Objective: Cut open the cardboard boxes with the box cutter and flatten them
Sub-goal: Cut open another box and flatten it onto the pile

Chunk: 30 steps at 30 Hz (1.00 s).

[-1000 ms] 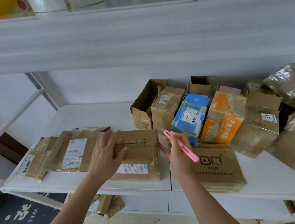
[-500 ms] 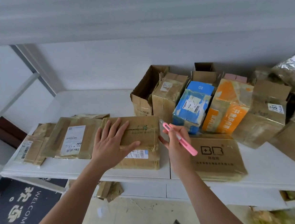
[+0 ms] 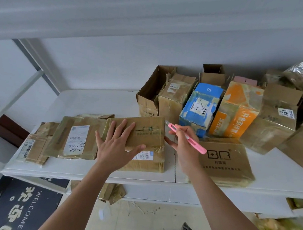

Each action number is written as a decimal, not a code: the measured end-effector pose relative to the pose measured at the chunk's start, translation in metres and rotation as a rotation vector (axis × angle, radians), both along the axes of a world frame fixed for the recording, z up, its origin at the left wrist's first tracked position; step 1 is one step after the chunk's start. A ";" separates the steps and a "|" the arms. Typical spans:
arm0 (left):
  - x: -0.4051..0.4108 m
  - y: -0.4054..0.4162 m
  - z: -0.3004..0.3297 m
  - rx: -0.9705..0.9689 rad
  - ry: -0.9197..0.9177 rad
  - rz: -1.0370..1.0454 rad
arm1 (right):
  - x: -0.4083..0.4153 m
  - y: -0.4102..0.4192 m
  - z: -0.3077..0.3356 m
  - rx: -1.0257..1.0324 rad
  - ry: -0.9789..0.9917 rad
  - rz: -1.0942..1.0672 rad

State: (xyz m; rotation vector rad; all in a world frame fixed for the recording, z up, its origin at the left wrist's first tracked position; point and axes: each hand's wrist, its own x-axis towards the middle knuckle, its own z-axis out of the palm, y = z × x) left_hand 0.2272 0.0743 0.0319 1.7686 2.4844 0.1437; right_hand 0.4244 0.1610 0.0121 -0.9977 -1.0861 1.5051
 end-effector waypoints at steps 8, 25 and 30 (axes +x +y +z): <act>0.002 -0.002 0.001 0.014 -0.021 0.013 | 0.010 -0.006 -0.008 -0.009 0.041 0.053; 0.002 -0.001 0.002 0.019 -0.048 0.016 | 0.028 -0.037 -0.006 -0.003 0.068 0.095; 0.002 -0.001 0.003 0.011 -0.055 0.017 | 0.032 -0.043 -0.005 0.025 0.052 0.111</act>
